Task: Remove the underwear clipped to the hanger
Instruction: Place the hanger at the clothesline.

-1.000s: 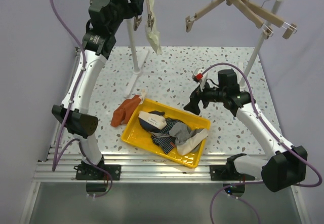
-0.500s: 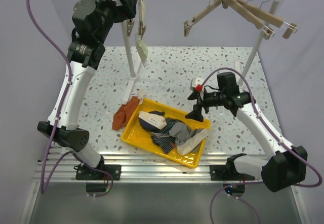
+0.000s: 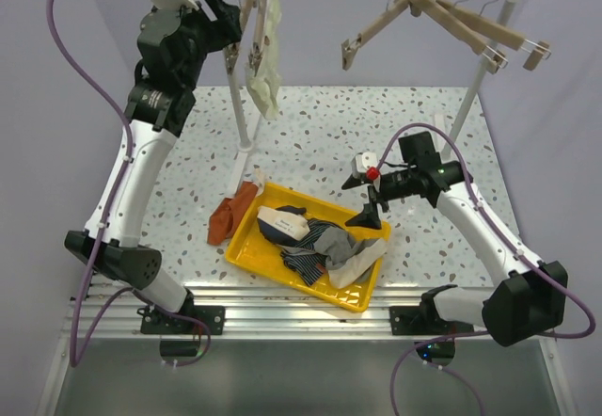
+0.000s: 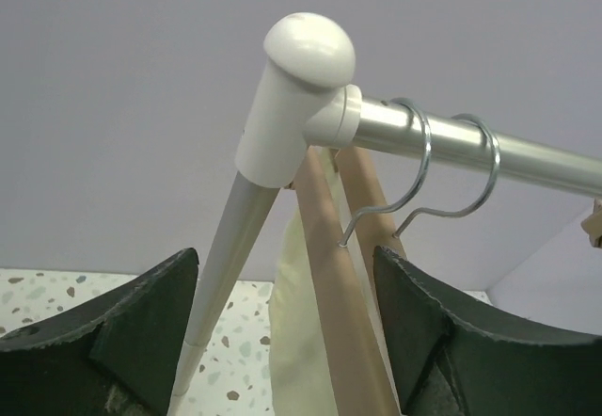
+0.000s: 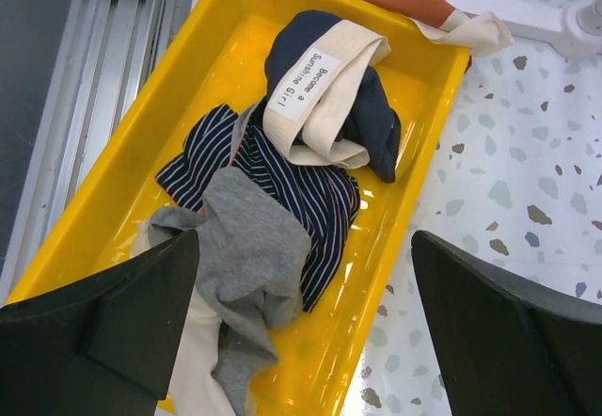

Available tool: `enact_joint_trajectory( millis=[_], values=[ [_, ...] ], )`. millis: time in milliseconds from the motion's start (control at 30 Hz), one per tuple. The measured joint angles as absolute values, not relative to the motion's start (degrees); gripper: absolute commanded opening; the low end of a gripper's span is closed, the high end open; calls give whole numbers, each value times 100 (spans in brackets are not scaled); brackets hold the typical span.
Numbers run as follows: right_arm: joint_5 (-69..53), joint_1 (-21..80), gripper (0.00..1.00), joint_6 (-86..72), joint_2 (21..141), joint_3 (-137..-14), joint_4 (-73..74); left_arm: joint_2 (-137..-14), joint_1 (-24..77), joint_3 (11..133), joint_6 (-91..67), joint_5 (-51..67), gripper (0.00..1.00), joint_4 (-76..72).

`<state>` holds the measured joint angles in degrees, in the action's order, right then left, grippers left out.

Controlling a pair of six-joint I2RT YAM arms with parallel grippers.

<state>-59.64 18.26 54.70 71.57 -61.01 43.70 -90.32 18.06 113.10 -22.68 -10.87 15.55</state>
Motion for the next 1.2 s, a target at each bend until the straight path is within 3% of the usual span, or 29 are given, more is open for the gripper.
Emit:
enact_joint_trajectory(
  millis=[333, 467, 833, 1200],
  values=[
    [-5966, 1824, 98, 5358, 7022, -6020, 4366, -9378, 1806, 11312, -2543, -1229, 65, 1284],
    [-5968, 1824, 99, 5317, 6956, -5953, 4359, -9395, 1806, 11306, -2657, -1205, 70, 1098],
    [-5970, 1824, 99, 5225, 6956, -5876, 4285, -9032, 1745, 10685, -3245, -1146, 70, 167],
    [-5970, 1824, 99, 5240, 6956, -5876, 4298, -7675, 1378, 9330, -3146, -556, 82, -626]
  ],
)
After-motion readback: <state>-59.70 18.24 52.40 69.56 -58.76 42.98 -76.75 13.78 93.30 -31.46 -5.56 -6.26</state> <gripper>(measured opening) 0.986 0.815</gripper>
